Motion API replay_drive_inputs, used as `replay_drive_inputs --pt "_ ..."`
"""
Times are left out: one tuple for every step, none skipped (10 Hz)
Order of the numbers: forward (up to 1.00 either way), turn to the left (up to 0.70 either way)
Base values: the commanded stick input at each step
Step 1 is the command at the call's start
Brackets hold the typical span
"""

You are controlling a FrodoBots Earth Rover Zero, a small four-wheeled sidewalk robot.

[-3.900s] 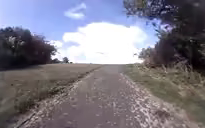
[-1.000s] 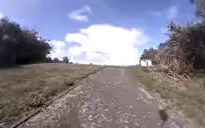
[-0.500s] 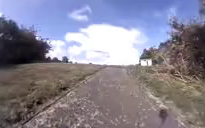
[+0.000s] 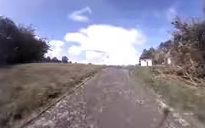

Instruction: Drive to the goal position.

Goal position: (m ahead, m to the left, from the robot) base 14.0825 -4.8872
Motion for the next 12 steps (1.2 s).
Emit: replay_drive_inputs --pt "1.00 0.00" --pt "1.00 0.00" --pt "1.00 -0.03" --pt "1.00 -0.04" --pt "1.00 -0.05" --pt "1.00 -0.14" --pt "1.00 -0.16" --pt "1.00 -0.20" --pt "1.00 -0.24" --pt "1.00 -0.17" --pt "1.00 -0.06" --pt "1.00 0.00"
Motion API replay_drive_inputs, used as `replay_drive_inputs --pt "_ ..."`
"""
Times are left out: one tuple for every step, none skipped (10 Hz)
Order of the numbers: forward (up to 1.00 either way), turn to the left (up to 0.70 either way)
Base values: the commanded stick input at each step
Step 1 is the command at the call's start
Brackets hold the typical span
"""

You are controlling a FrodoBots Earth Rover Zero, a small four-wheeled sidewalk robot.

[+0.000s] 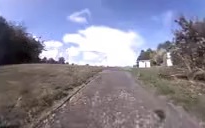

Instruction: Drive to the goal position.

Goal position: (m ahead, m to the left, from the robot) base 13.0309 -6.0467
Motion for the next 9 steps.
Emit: replay_drive_inputs --pt "1.00 0.00" --pt "1.00 0.00" --pt "1.00 0.00" --pt "1.00 0.00" --pt "1.00 0.00" --pt "1.00 0.00" --pt "1.00 0.00" --pt "1.00 0.00" --pt "1.00 0.00"
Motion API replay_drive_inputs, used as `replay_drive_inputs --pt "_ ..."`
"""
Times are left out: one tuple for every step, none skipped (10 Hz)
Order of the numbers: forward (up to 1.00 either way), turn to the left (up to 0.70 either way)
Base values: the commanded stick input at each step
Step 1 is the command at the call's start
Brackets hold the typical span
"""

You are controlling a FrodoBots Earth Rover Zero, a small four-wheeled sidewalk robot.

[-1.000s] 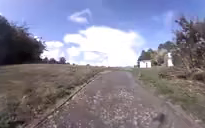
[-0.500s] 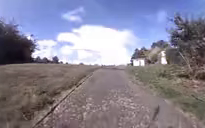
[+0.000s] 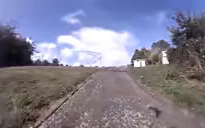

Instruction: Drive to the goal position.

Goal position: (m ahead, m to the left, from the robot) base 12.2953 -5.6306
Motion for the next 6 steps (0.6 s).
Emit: replay_drive_inputs --pt "1.00 0.00" --pt "1.00 0.00" --pt "1.00 0.00" --pt "1.00 -0.31" --pt "1.00 -0.36" --pt "1.00 -0.34"
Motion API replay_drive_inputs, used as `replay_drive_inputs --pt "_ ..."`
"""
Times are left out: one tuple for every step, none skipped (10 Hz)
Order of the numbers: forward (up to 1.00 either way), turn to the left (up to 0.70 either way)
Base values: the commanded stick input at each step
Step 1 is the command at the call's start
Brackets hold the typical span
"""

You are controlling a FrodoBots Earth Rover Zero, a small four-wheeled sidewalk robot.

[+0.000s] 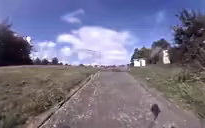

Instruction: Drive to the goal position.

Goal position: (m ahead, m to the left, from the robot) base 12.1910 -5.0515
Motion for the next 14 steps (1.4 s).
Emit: replay_drive_inputs --pt "1.00 -0.15" --pt "1.00 0.00" --pt "1.00 0.00" --pt "1.00 0.00" --pt "1.00 0.00" --pt "1.00 0.00" --pt "1.00 0.00" --pt "1.00 0.00" --pt "1.00 0.00" --pt "1.00 0.00" --pt "1.00 0.00" --pt "1.00 0.00" --pt "1.00 0.00" --pt "1.00 0.00"
